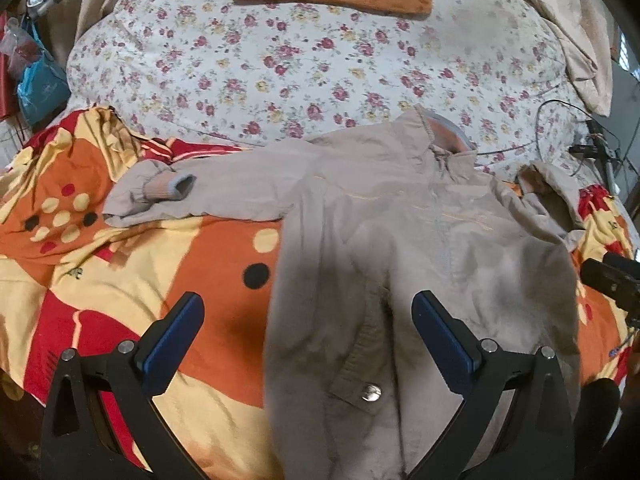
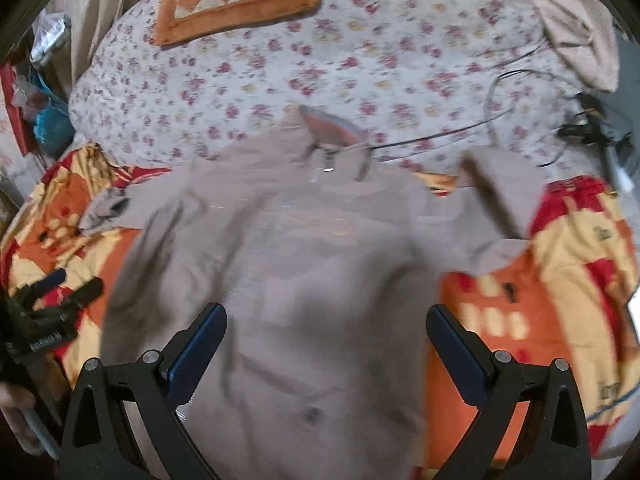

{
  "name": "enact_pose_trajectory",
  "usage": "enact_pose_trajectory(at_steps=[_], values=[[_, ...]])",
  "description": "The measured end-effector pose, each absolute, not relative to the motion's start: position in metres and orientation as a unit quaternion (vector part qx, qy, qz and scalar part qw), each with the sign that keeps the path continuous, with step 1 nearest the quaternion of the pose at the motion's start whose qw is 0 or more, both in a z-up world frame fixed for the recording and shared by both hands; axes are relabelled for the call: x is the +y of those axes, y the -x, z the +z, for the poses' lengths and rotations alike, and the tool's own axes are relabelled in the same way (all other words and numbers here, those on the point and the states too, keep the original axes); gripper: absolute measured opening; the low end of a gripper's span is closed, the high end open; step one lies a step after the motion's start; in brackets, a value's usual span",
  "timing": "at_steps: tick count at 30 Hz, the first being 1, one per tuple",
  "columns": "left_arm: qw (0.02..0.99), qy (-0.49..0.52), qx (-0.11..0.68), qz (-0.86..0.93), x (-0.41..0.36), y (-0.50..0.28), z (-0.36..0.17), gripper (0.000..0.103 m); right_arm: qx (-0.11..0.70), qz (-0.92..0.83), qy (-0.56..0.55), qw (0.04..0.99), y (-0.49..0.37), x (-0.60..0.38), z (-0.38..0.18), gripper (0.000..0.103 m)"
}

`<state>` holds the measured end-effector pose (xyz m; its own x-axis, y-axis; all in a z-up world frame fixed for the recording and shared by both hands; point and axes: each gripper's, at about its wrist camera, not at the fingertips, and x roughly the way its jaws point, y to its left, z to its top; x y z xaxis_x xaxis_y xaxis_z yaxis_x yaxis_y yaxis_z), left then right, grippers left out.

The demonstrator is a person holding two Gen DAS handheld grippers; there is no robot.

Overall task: Fold large clothes
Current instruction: 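Move the left tool toward the ribbed cuff of the jacket sleeve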

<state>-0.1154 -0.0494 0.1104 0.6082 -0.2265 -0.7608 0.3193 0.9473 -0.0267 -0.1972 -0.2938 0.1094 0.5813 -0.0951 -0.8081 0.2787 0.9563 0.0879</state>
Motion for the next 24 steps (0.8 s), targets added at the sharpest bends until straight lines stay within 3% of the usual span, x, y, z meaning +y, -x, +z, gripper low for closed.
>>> enact_pose_trajectory(at_steps=[11,24], values=[[0.904,-0.059,0.404,-0.126,-0.044,0.097,0.108,0.103,0.446,-0.073,-0.132,0.882,0.149,-0.265,0.091,0.100],[0.904,-0.047,0.407,-0.122,-0.044,0.086,0.100,0.103,0.434,-0.095,-0.080,0.892,0.139,-0.254,0.078,0.100]])
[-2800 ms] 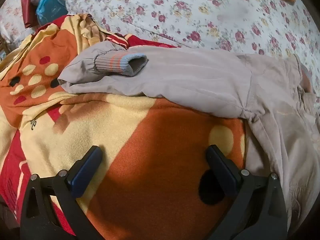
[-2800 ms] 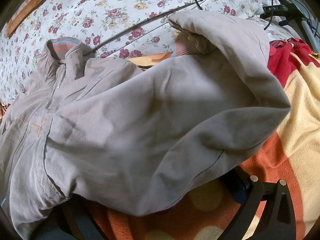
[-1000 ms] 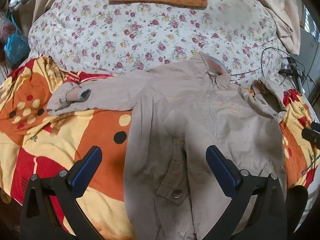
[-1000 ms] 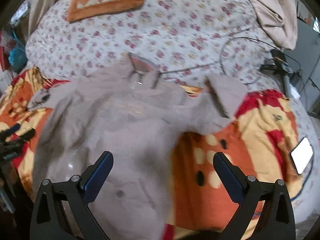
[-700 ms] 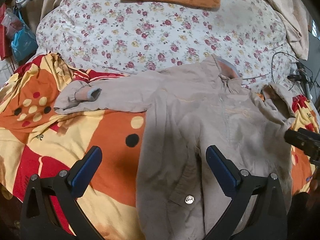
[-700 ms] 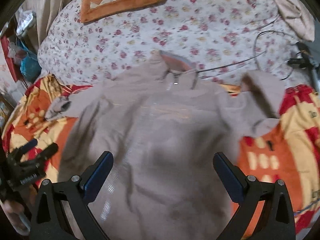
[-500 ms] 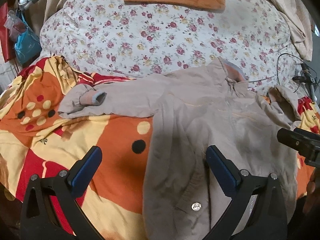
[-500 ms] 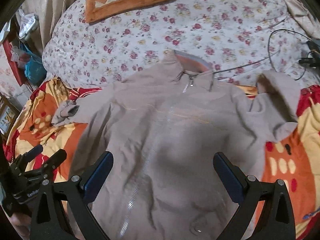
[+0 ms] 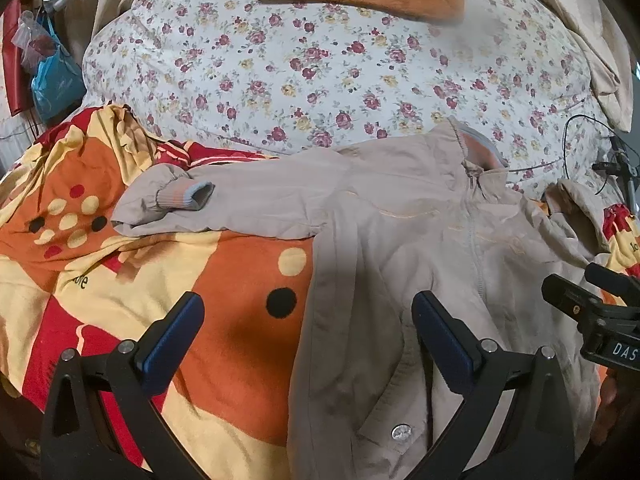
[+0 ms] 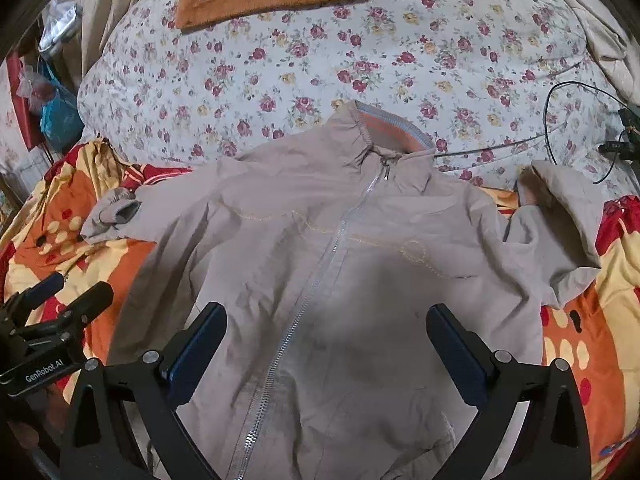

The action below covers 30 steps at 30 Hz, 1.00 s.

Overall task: Fold large clothes
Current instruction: 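Move the left tool toward the ribbed cuff of the jacket sleeve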

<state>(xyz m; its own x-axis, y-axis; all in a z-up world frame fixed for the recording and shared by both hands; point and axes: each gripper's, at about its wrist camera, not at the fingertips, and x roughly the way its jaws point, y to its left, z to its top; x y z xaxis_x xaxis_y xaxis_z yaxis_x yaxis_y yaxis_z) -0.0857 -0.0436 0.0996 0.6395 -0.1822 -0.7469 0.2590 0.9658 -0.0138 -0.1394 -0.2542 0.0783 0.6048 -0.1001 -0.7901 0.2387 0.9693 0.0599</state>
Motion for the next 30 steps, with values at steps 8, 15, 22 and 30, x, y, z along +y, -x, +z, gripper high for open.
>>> enact_pose_trajectory(at_steps=[8,15,22,30], values=[[0.904,-0.048,0.407,-0.119,-0.043,0.082,0.096,0.103,0.437,-0.098,-0.077,0.891,0.135,-0.252,0.073,0.100],[0.904,-0.048,0.409,-0.114,-0.040,0.076,0.092,0.103,0.443,-0.099,-0.076,0.888,0.129,-0.250,0.067,0.100],[0.902,-0.048,0.416,-0.108,-0.039,0.067,0.086,0.103,0.449,-0.097,-0.077,0.885,0.123,-0.248,0.060,0.100],[0.900,-0.044,0.422,-0.099,-0.035,0.058,0.081,0.103,0.457,-0.095,-0.078,0.881,0.117,-0.249,0.052,0.100]])
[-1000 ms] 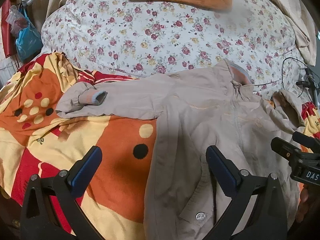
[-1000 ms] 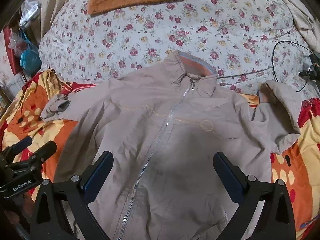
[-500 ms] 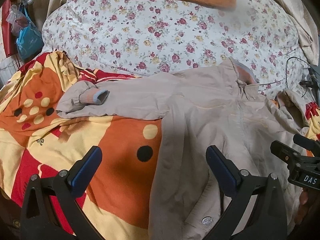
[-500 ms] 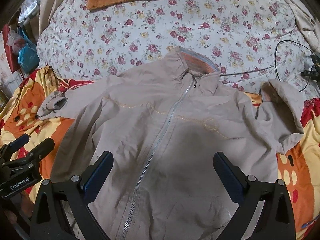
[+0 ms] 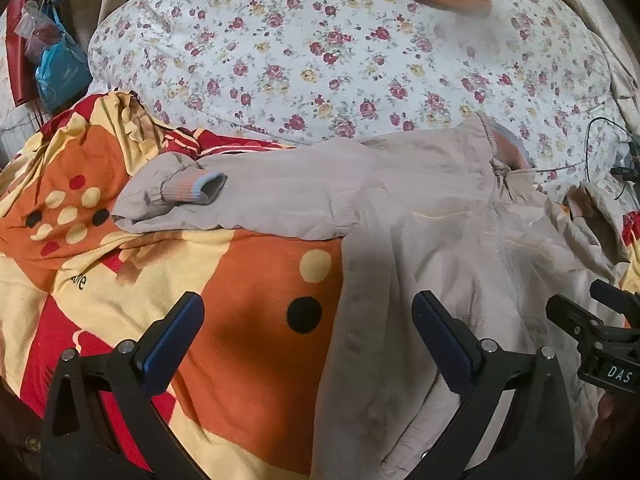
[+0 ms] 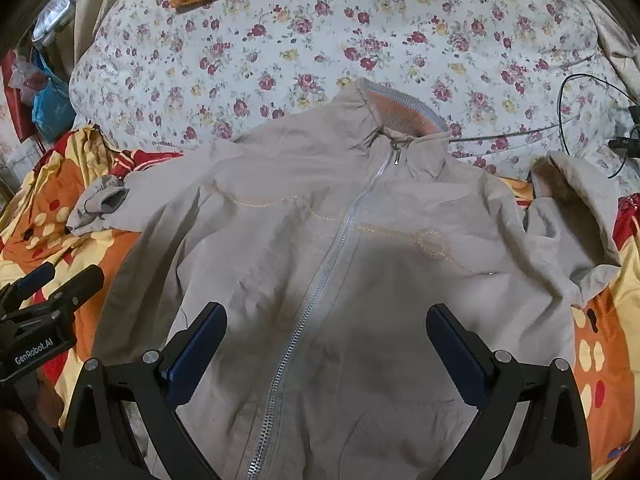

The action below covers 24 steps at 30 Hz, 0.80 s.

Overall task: Fold large clothes
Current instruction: 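Move the left tool toward the ribbed cuff of the jacket sleeve, then grasp the ribbed sleeve cuff with the left gripper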

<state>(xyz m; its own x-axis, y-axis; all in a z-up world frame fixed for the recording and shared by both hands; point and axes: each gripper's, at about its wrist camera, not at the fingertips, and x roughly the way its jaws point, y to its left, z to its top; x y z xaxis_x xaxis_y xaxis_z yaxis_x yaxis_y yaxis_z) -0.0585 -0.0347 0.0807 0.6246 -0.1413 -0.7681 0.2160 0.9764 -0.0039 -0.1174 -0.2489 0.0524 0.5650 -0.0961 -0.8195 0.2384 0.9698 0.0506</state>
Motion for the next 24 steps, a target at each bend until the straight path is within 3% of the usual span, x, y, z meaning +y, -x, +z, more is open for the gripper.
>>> enact_pose_trajectory(at_steps=[12,24], values=[[0.900,-0.040,0.427,-0.082,-0.021,0.043,0.076,0.103,0.465,-0.083,-0.071,0.879,0.108,-0.241,0.045,0.100],[0.901,-0.014,0.433,-0.008,0.045,-0.016,0.070,0.103,0.470,-0.066,-0.075,0.877,0.104,-0.236,0.041,0.100]])
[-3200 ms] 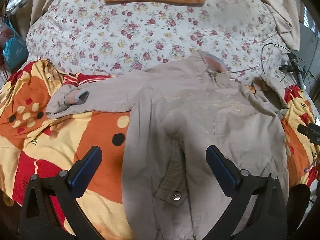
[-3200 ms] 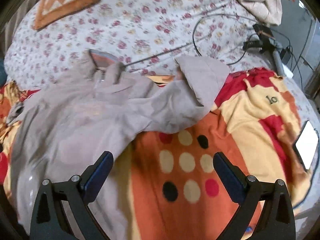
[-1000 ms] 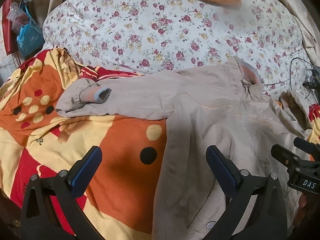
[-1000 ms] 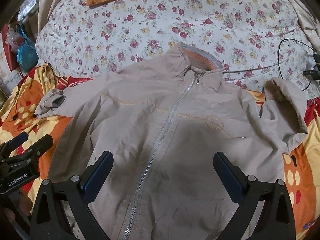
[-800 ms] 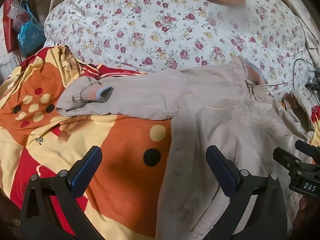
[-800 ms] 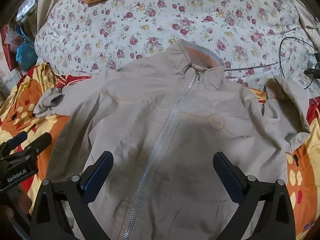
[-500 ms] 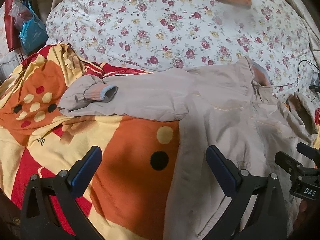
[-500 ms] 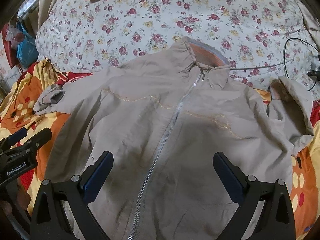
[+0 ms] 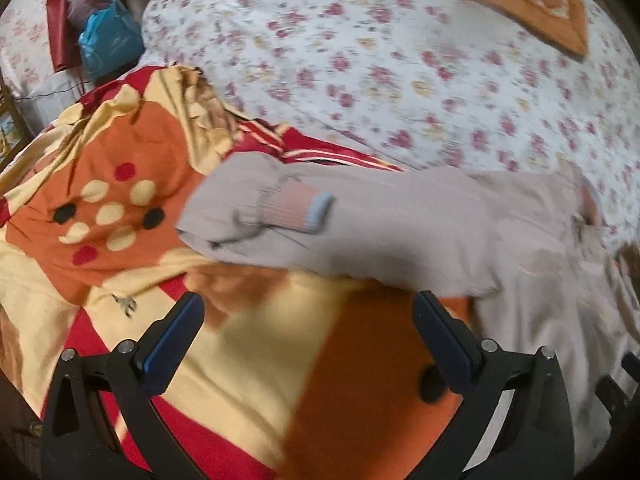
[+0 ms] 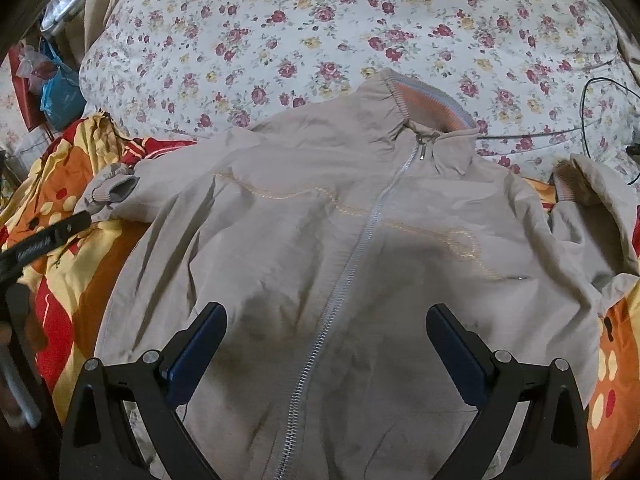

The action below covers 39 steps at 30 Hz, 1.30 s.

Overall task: Fold large clothes
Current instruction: 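Grasp the ribbed sleeve cuff with the left gripper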

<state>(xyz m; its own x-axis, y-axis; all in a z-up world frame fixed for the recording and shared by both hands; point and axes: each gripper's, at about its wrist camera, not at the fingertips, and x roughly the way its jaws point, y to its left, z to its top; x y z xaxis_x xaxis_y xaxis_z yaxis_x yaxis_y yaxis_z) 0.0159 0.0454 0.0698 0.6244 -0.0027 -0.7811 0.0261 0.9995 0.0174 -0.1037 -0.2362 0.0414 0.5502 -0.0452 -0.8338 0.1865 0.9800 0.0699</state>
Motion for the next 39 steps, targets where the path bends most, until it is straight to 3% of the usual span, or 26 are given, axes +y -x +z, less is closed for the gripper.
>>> enact_pose_trajectory(at_steps=[15,19,22,25,34,39], values=[[0.892,-0.035,0.449,0.020,0.058,-0.088,0.044,0.101,0.485,-0.052,-0.076,0.870,0.099,-0.234,0.031,0.100],[0.883,-0.070,0.464,0.025,0.051,-0.110,0.028,0.070,0.489,-0.051,-0.080,0.867,0.099,-0.236,0.029,0.100],[0.880,-0.059,0.470,0.010,0.052,-0.119,0.022,0.057,0.491,-0.052,-0.083,0.866,0.099,-0.238,0.028,0.100],[0.881,-0.049,0.470,0.000,0.053,-0.118,0.032,0.020,0.492,-0.051,-0.083,0.865,0.100,-0.240,0.028,0.100],[0.892,0.021,0.437,-0.111,0.042,-0.088,0.112,0.018,0.485,-0.052,-0.103,0.867,0.108,-0.251,0.031,0.100],[0.887,0.031,0.423,-0.181,-0.006,-0.060,0.149,0.018,0.470,-0.069,-0.108,0.873,0.121,-0.269,0.041,0.100]])
